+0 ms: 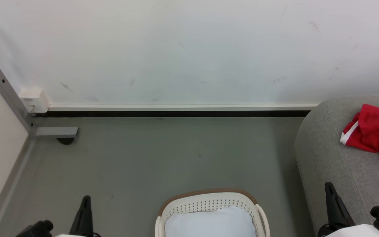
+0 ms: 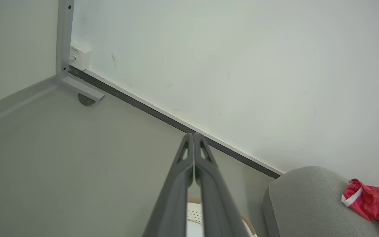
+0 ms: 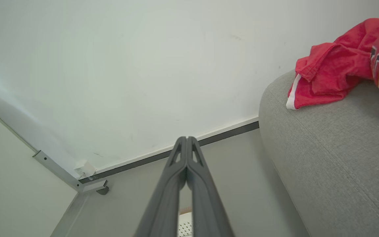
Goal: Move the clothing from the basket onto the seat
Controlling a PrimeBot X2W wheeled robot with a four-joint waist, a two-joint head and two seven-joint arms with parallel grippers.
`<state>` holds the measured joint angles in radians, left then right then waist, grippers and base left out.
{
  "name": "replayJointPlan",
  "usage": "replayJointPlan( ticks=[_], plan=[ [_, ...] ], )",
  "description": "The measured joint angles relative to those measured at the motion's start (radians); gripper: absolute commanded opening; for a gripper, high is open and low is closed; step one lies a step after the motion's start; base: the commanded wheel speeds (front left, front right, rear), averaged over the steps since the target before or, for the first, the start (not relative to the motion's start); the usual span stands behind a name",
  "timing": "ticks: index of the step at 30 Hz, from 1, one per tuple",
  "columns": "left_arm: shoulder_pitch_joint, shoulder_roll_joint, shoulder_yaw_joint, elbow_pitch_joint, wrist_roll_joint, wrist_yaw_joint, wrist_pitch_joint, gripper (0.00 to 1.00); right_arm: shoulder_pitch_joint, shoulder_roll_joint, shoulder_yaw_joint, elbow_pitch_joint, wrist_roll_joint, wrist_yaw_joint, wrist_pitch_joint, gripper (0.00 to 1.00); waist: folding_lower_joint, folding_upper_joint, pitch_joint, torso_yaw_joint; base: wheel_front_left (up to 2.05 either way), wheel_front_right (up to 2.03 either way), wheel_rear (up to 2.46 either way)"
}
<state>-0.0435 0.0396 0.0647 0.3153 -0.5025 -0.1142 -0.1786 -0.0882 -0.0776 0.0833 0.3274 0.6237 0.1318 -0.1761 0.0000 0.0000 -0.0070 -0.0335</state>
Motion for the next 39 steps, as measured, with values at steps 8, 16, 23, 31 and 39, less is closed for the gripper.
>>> replayJointPlan(
  ticks=[8,16,23,31,39],
  plan=[
    [-0.008,0.000,0.007,-0.010,-0.168,-0.001,0.044,0.00,0.000,0.007,-0.030,-0.010,0.150,0.000,0.044,0.00,0.0000,0.0000,0.001,0.003,0.00,0.00,0.00],
    [-0.013,0.000,0.012,-0.018,-0.282,-0.004,0.073,0.00,-0.001,0.010,-0.052,-0.019,0.253,0.000,0.074,0.00,0.0001,0.0000,0.002,0.006,0.00,0.00,0.00],
    [-0.018,0.001,0.017,-0.026,-0.375,-0.004,0.098,0.00,-0.002,0.011,-0.066,-0.027,0.331,0.000,0.096,0.00,0.0000,0.0000,0.002,0.008,0.00,0.00,0.00],
    [-0.021,0.001,0.021,-0.030,-0.469,-0.007,0.124,0.00,-0.004,0.013,-0.085,-0.035,0.418,0.000,0.124,0.00,0.0000,0.0000,0.003,0.010,0.00,0.00,0.00],
    [-0.030,0.002,0.024,-0.034,-0.559,-0.008,0.147,0.00,-0.005,0.015,-0.100,-0.040,0.499,0.000,0.145,0.00,0.0000,0.0000,0.004,0.013,0.00,0.00,0.00]
  ],
)
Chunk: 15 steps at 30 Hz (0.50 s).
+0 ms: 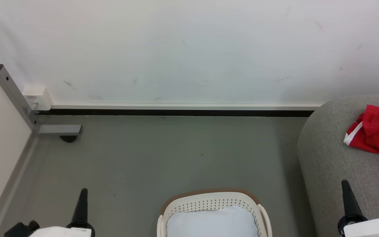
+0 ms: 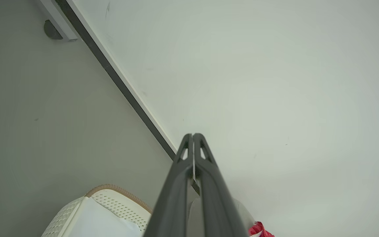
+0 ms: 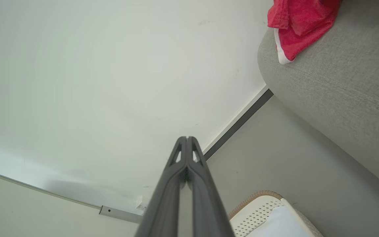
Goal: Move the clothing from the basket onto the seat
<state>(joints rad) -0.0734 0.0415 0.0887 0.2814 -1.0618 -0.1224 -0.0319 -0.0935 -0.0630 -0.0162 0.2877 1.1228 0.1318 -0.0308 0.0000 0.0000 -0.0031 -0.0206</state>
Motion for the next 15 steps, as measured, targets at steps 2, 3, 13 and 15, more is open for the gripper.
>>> replayJointPlan(
  ticks=[2,3,13,15],
  plan=[
    [0.000,0.000,0.000,-0.001,-0.023,0.000,0.006,0.00,0.000,0.000,-0.004,-0.002,0.016,0.000,0.007,0.00,0.0000,0.0000,0.000,0.001,0.00,0.00,0.00],
    [-0.001,0.000,0.001,-0.002,-0.031,0.000,0.009,0.00,-0.001,0.000,-0.006,-0.002,0.024,0.000,0.010,0.00,0.0000,0.0000,0.000,0.001,0.00,0.00,0.00],
    [-0.005,0.001,0.005,-0.008,-0.134,0.000,0.033,0.00,-0.003,0.002,-0.024,-0.010,0.117,0.000,0.035,0.00,0.0000,0.0000,0.001,0.004,0.00,0.00,0.00],
    [-0.006,0.001,0.006,-0.009,-0.150,0.000,0.040,0.00,-0.003,0.003,-0.027,-0.012,0.133,0.000,0.040,0.00,0.0000,0.0000,0.001,0.005,0.00,0.00,0.00]
  ],
)
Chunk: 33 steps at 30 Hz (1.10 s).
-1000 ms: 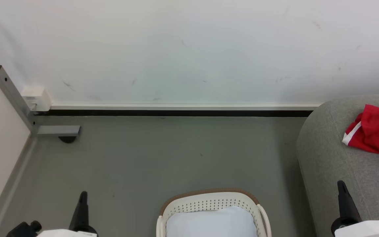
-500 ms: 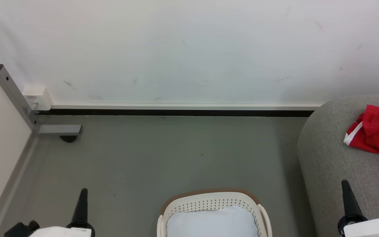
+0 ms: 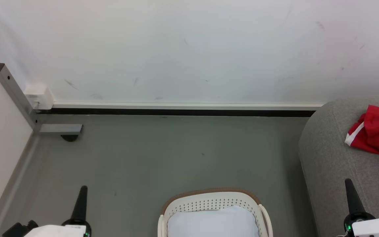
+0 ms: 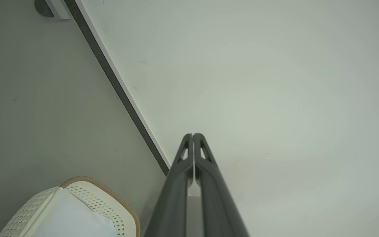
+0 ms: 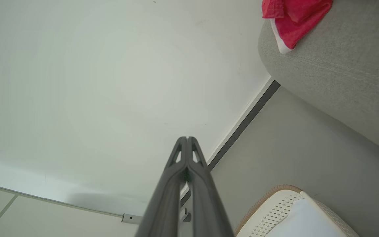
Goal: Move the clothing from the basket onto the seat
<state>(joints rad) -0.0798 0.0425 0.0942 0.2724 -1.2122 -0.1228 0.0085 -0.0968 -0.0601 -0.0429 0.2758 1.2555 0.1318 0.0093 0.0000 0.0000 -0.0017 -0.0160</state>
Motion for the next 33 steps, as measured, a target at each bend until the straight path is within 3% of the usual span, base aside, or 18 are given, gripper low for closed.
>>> replayJointPlan(
  ticks=[33],
  plan=[
    [-0.017,0.002,0.013,-0.018,-0.265,-0.002,0.071,0.00,-0.003,0.007,-0.049,-0.020,0.242,0.000,0.072,0.00,0.0000,0.0000,0.003,0.010,0.00,0.00,0.00]
  ],
)
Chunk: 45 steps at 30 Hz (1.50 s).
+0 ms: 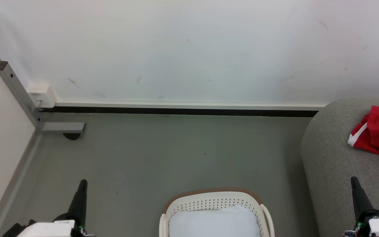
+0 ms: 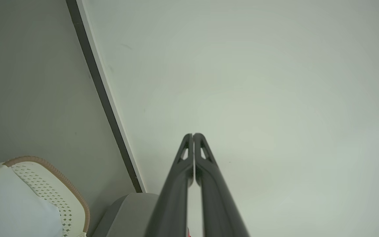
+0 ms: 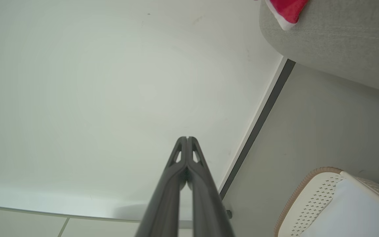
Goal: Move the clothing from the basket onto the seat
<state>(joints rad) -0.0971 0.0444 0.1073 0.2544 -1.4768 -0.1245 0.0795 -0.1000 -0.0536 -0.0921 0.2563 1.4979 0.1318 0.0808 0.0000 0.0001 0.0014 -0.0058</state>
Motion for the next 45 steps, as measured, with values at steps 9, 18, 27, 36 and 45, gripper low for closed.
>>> replayJointPlan(
  ticks=[9,18,27,36,45],
  plan=[
    [-0.003,0.001,0.003,-0.003,-0.063,-0.003,0.017,0.00,-0.001,0.001,-0.011,-0.004,0.054,0.000,0.017,0.00,0.0000,0.0000,0.001,0.003,0.00,0.00,0.00],
    [-0.006,0.002,0.006,-0.007,-0.121,-0.003,0.034,0.00,-0.001,0.003,-0.021,-0.008,0.105,0.000,0.033,0.00,0.0000,0.0000,0.002,0.006,0.00,0.00,0.00],
    [-0.007,0.002,0.006,-0.007,-0.129,-0.004,0.034,0.00,-0.001,0.004,-0.023,-0.009,0.114,0.000,0.034,0.00,0.0000,-0.0001,0.002,0.006,0.00,0.00,0.00],
    [-0.007,0.002,0.006,-0.007,-0.129,-0.004,0.035,0.00,-0.001,0.004,-0.023,-0.010,0.114,0.000,0.034,0.00,0.0000,0.0000,0.002,0.006,0.00,0.00,0.00],
    [-0.007,0.002,0.006,-0.007,-0.129,-0.004,0.035,0.00,-0.002,0.004,-0.023,-0.010,0.114,0.000,0.034,0.00,0.0000,0.0000,0.002,0.006,0.00,0.00,0.00]
  ],
)
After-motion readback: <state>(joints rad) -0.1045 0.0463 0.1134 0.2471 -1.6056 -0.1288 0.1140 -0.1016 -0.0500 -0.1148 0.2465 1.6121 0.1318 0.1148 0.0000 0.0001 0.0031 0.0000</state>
